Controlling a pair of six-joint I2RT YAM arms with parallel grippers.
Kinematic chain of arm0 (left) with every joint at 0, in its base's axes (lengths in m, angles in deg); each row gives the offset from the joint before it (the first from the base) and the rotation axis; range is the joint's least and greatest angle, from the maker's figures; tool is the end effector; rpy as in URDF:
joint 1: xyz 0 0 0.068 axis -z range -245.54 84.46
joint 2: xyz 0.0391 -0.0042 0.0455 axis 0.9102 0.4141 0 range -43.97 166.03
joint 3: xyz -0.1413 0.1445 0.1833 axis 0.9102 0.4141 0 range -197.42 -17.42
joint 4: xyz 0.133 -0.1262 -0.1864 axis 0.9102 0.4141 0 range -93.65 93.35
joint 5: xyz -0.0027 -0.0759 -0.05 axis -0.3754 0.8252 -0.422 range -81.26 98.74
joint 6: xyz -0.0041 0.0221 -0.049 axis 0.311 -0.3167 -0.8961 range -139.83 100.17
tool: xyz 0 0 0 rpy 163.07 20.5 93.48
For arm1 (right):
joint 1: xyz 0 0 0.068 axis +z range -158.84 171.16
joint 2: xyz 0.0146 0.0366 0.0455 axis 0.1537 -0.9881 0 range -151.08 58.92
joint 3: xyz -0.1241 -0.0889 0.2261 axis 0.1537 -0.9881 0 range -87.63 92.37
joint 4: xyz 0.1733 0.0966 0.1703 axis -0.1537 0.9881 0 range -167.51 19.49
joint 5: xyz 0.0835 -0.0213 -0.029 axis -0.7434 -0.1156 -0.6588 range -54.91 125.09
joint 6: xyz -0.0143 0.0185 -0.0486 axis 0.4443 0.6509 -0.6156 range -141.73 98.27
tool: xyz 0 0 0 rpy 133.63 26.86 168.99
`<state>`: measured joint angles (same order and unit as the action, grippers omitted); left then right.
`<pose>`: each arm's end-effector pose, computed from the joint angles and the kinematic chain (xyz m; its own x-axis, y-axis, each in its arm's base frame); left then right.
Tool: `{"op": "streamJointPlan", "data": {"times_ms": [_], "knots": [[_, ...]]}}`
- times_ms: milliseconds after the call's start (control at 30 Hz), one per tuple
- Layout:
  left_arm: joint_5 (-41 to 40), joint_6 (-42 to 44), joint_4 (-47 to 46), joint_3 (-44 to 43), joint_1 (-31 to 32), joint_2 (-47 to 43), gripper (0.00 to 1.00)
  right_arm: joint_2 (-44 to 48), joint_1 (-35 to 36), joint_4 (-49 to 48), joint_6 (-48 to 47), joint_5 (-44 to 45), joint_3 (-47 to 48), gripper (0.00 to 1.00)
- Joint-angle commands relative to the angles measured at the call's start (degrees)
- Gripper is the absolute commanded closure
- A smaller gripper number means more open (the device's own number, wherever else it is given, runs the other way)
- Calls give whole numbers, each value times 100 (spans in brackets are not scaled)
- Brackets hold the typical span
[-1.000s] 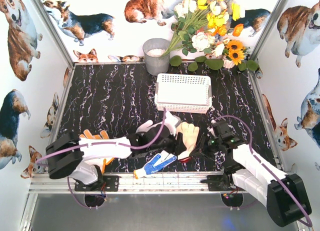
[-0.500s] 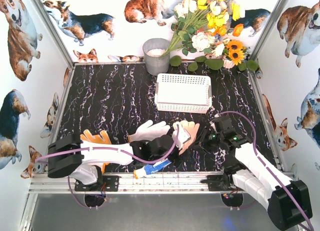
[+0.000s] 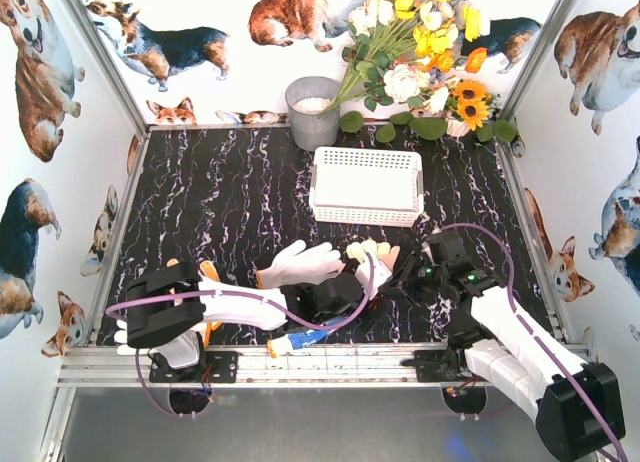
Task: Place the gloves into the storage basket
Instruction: Pick up the glove from the center of the board, then adjust the bin at the center of the board.
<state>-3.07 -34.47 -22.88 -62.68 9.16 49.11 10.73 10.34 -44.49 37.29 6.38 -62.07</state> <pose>0.0964 -0.3248 0.1838 -0.3487 0.3375 -0.8743 0.8357 0.5343 -0.1271 0.1385 0.0664 0.1845 -0.8679 0.4942 0.0496 0.3883 0.6130 0.6880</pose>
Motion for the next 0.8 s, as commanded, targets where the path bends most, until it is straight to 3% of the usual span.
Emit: {"op": "streamJointPlan", "data": {"times_ms": [0, 300, 500, 633, 767], "knots": [[-374, 17, -382, -186, 36, 119, 24, 99, 33, -218, 189, 57, 313, 100], [-778, 281, -640, -413, 67, 597, 41, 125, 33, -428, 476, 65, 230, 100], [-1087, 469, -474, -407, 204, 615, 68, 132, 33, -606, 657, 167, 113, 100], [-1143, 415, -413, -284, 238, 432, 85, 168, 33, -626, 672, 332, 69, 82], [-1171, 321, -351, -210, 240, 310, 94, 320, 33, -629, 736, 553, 30, 57]]}}
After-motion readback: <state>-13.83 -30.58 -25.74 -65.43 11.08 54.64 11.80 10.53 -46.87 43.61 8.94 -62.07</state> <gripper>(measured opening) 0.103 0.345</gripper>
